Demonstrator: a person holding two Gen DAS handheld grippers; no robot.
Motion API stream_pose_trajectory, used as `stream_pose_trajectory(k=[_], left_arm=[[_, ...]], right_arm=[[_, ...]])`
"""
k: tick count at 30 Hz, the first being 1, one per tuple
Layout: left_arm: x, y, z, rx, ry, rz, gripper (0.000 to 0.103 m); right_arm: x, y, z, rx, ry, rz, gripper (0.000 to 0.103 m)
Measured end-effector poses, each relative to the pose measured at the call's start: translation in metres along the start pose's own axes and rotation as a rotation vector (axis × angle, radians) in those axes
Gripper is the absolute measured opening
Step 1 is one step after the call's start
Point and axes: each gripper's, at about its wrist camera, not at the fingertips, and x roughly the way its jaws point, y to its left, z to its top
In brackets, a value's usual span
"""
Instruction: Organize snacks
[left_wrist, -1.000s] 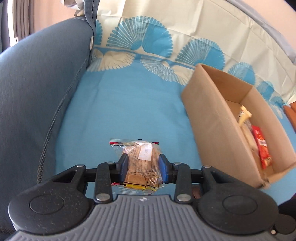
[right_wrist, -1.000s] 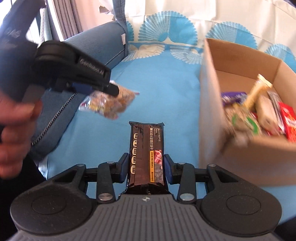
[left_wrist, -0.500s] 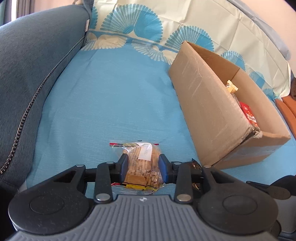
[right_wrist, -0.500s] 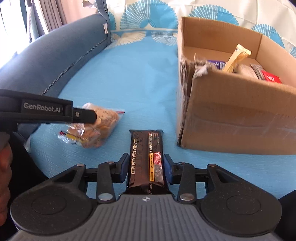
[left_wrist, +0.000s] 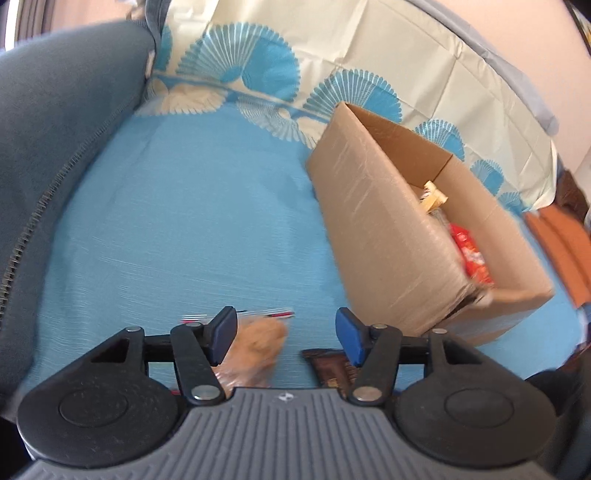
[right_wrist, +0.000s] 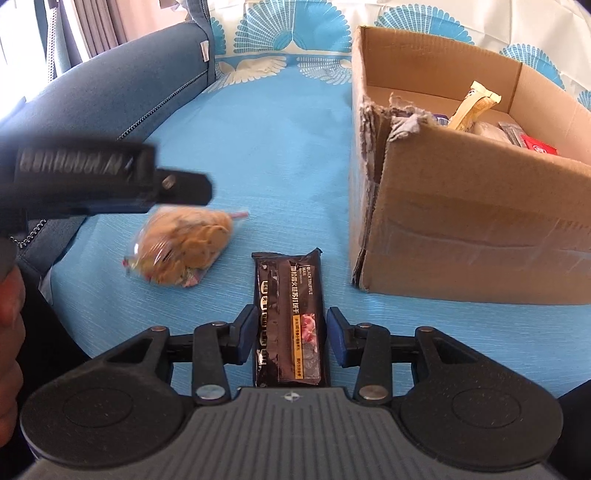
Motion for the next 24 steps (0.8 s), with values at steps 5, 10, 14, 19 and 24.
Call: stream_pose_trajectory(k=[5, 10, 14, 19, 24], left_arm=[[-0.019, -0.016, 0.039, -0.095, -0.046, -0.061, 0.065], [-0.037, -0.031, 0.046, -0.180, -0.044, -0.133, 0.066], [-0.058, -0.071, 0.055, -0.168, -0.070, -0.229, 0.066], [-0.090, -0.101, 0.052, -0.069, -0.169, -0.184, 0.073], [-0.054, -0.059, 0.026, 0.040, -0.086, 0.032, 0.066]], right_arm=[[0.008, 0.004, 0.002, -0.015, 0.013, -0.003, 0.046], [0.012, 0.004, 0.003, -0.018, 0.018, -0.004, 0.047], [0.014, 0.004, 0.005, -0.009, 0.015, 0.002, 0.047], [0.014, 0.004, 0.004, -0.009, 0.012, 0.002, 0.047], [0.011, -0.002, 0.004, 0.015, 0.012, 0.008, 0.047]])
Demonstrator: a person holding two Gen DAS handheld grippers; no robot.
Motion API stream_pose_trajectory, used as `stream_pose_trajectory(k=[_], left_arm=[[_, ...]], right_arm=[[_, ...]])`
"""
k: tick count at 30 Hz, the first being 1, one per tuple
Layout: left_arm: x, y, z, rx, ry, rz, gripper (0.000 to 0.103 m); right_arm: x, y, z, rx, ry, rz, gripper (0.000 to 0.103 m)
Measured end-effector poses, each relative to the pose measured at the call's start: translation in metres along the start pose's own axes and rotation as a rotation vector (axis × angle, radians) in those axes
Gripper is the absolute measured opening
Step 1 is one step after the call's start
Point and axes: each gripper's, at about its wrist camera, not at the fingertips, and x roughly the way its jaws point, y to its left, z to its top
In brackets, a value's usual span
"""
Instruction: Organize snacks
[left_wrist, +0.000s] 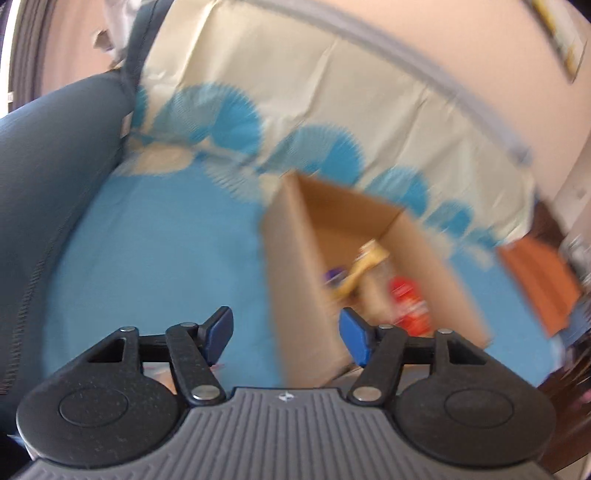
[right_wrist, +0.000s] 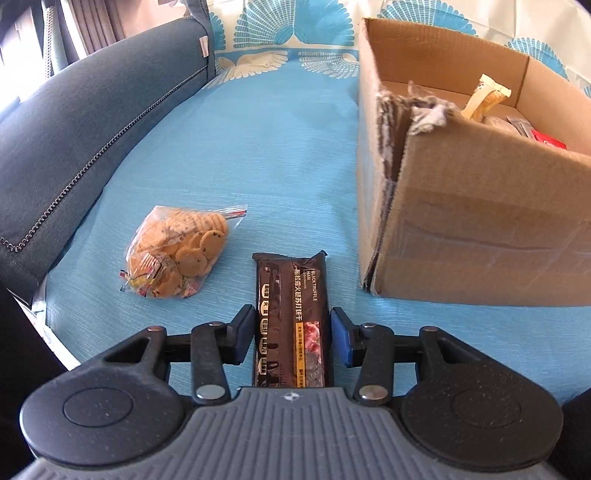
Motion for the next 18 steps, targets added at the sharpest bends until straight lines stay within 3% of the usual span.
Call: stream_pose_trajectory(k=[4, 11, 18], left_arm=[[0.039, 0.035, -0.028, 0.051, 0.131, 0.094, 0.066], [0.065, 0.044, -0.052, 0.072, 0.145, 0.163, 0.068], [0.070, 0.048, -0.058, 0.078, 0.167, 0.168, 0.068]], right_arm=[[0.002, 0.002, -0.001, -0.017, -0.002, -0.005, 0.048], [0.001, 0.003, -0.001, -0.023, -0.004, -0.004, 0.047], [0.003, 0.008, -0.003, -0.058, -0.010, -0.022, 0.048]])
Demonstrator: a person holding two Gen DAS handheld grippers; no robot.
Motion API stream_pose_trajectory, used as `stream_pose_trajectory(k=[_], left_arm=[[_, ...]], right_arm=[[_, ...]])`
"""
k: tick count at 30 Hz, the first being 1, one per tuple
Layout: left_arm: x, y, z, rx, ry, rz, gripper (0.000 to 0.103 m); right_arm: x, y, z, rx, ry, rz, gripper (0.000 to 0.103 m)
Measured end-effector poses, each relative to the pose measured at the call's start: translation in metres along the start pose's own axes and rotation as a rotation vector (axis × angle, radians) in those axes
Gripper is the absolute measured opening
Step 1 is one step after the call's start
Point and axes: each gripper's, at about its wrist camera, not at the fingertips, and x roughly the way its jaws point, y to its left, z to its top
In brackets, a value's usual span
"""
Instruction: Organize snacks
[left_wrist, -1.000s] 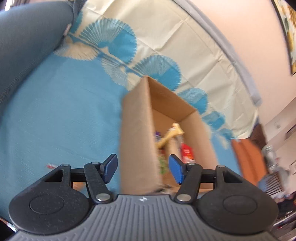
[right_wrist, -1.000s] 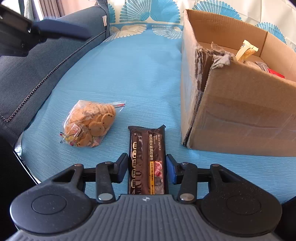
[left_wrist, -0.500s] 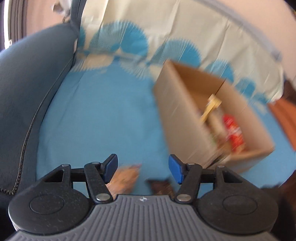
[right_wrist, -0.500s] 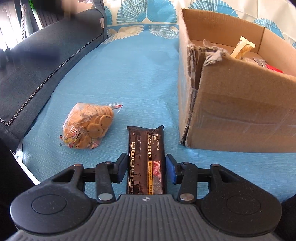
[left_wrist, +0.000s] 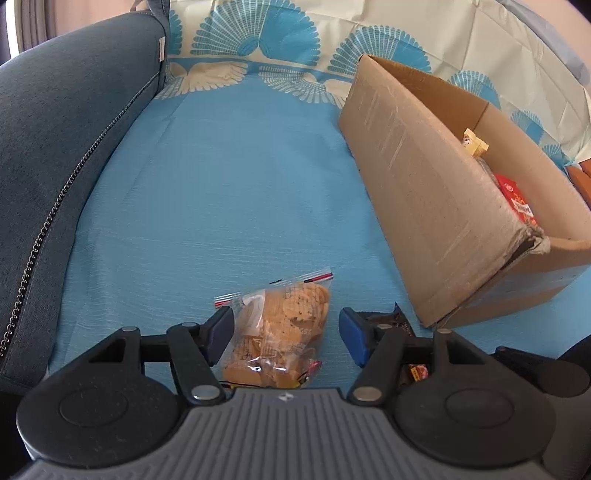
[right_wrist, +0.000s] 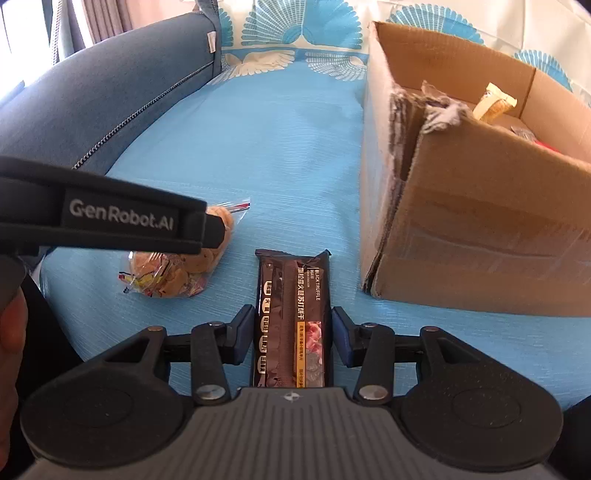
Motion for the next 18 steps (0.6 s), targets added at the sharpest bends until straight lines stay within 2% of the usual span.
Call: stream_pose_trajectory(k=[11, 18], left_arm=[[0.013, -0.002, -0.004, 0.011, 0.034, 0.012, 0.069], [0.012, -0.004, -0.007, 0.032, 0.022, 0.017, 0.061]], right_arm=[[-0.005, 0.007, -0.004, -0.041, -0.018, -0.021, 0.041], [-0.013, 0.012, -0.005, -0.066, -0.040, -0.007, 0.041]])
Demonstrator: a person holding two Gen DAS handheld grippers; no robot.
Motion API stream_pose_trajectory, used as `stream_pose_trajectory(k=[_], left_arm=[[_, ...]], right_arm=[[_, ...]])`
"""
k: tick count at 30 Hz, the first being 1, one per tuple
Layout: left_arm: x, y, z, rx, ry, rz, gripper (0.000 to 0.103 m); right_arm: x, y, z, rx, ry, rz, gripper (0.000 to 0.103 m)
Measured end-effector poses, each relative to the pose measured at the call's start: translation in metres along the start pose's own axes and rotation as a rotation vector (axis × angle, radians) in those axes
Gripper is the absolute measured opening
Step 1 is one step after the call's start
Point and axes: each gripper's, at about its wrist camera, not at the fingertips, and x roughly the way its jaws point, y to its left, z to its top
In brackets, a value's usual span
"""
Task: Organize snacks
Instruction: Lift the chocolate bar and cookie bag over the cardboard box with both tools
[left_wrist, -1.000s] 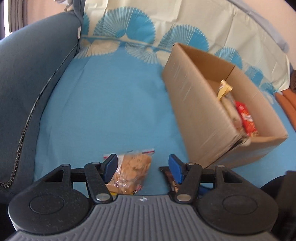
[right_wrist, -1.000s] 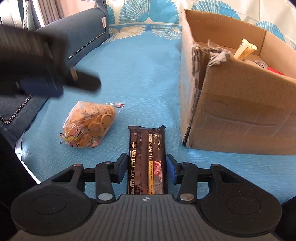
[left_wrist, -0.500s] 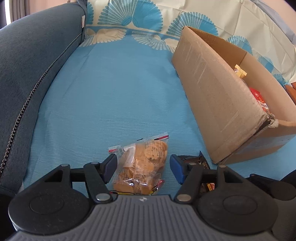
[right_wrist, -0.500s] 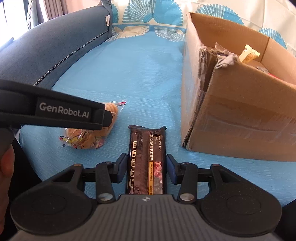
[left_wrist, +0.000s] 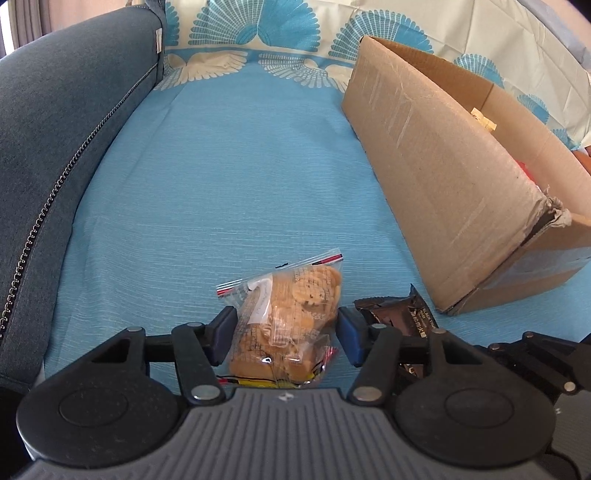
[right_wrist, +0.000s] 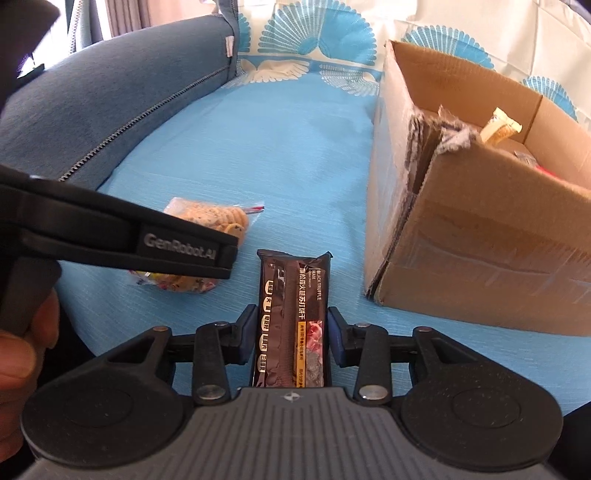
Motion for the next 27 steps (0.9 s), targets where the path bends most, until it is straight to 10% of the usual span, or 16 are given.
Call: stream_pose_trajectory(k=[27], left_arm=[[-0.099, 0.004, 0.048, -0.164, -0.389, 0.032, 0.060]], right_arm=[[-0.093, -0.028, 0.038, 0.067, -0.550, 0.067, 0.041]])
